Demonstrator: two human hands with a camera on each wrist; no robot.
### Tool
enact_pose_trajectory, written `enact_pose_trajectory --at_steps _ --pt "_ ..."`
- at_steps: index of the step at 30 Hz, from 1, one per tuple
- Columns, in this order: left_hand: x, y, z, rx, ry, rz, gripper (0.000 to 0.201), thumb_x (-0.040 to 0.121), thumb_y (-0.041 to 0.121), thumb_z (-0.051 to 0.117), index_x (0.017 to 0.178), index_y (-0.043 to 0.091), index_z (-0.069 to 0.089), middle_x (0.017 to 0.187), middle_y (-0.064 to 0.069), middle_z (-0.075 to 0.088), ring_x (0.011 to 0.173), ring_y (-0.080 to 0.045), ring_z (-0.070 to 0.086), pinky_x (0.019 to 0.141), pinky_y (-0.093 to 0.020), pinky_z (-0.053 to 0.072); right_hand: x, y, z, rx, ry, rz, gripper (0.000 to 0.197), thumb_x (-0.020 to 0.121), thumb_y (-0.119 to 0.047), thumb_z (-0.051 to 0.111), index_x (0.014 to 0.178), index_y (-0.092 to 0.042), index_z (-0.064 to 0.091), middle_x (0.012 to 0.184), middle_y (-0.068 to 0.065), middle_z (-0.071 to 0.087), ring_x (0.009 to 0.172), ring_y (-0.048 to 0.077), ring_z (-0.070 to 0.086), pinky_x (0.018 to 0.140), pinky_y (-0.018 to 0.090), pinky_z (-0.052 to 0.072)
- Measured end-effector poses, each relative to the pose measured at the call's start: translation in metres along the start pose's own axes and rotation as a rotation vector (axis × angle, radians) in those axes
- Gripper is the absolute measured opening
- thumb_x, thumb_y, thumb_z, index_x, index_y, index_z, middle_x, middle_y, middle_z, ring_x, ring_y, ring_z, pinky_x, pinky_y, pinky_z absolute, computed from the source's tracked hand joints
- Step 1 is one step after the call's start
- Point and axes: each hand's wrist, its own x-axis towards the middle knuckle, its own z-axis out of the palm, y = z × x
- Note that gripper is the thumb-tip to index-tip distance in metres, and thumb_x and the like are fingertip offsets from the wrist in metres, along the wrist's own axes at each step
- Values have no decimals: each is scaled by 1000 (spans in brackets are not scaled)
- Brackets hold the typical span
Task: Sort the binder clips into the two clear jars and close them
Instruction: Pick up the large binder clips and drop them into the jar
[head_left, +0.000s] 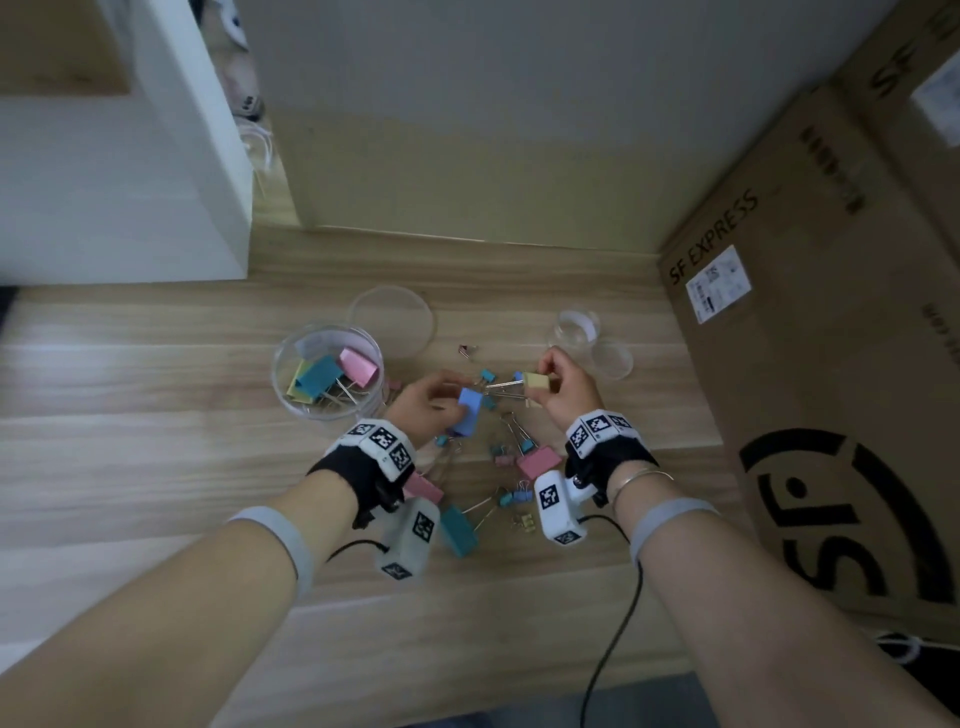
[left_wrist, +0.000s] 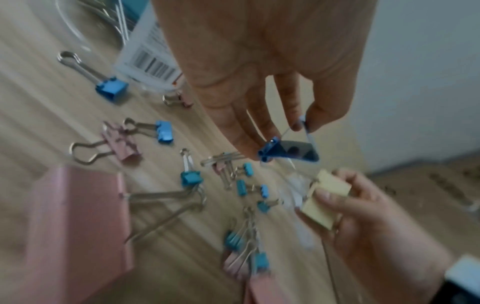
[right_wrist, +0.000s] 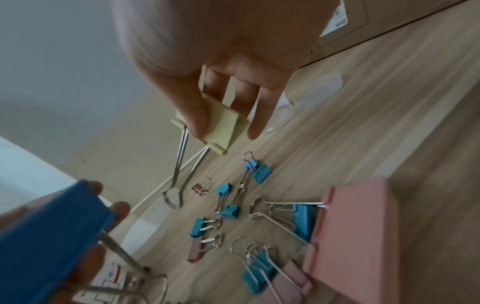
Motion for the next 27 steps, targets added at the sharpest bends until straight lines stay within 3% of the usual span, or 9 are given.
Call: enact_pose_trajectory --at_steps 2,5,8,10,14,16,19,24,27 --pt "-2 11 -11 -175 -3 -39 31 88 -3 50 115 9 55 113 -11 55 81 -21 60 55 -15 57 3 -4 3 41 3 29 22 82 -3 64 84 -18 48 95 0 61 89 19 58 68 22 47" --pt "-5 26 -29 -224 28 9 28 90 2 50 117 9 54 110 -6 56 80 -12 59 55 -10 55 8 -13 8 70 24 56 20 83 -4 64 92 -16 49 104 6 62 92 24 61 68 28 50" --pt "-7 46 -60 -270 68 65 25 90 4 49 113 13 55 101 0 58 82 -13 57 52 -10 53 11 -24 16 81 12 46 21 83 -5 64 94 -15 50 107 7 62 89 22 60 61 23 50" --pt "-7 57 -85 -279 132 76 23 90 2 50 110 12 55 97 1 58 81 -15 57 51 -11 53 14 -31 23 73 3 35 21 83 -7 65 95 -18 51 107 6 63 90 22 61 64 25 52" --pt "-9 57 -119 18 299 94 25 85 1 57 109 8 59 97 -3 60 91 -24 58 51 -7 51 19 -46 37 38 -23 16 21 82 -9 66 96 -18 53 108 7 64 91 23 62 75 34 56" --pt "-10 47 -122 333 245 44 28 83 6 61 111 8 60 101 -5 60 92 -23 58 55 -12 51 20 -53 42 39 -36 -1 21 82 -10 66 97 -17 53 108 7 64 92 23 62 72 32 55" --pt "-9 26 -113 792 72 -7 33 77 18 60 109 12 62 107 -6 66 99 -24 62 82 -31 50 20 -62 43 51 -53 -13 25 82 -10 67 99 -18 52 108 5 63 93 23 62 69 27 53" --pt "-9 8 -107 970 -9 -36 42 83 8 58 125 13 54 130 -10 56 119 -26 51 100 -33 40 23 -84 45 110 -99 -35 40 78 -11 71 108 -23 47 102 3 68 89 19 66 75 30 55" --pt "-11 9 -115 929 63 40 30 89 14 53 118 15 59 120 -9 63 108 -25 58 88 -25 42 26 -103 47 148 -95 -68 37 78 -15 73 103 -23 48 101 -1 69 86 16 67 73 28 55"
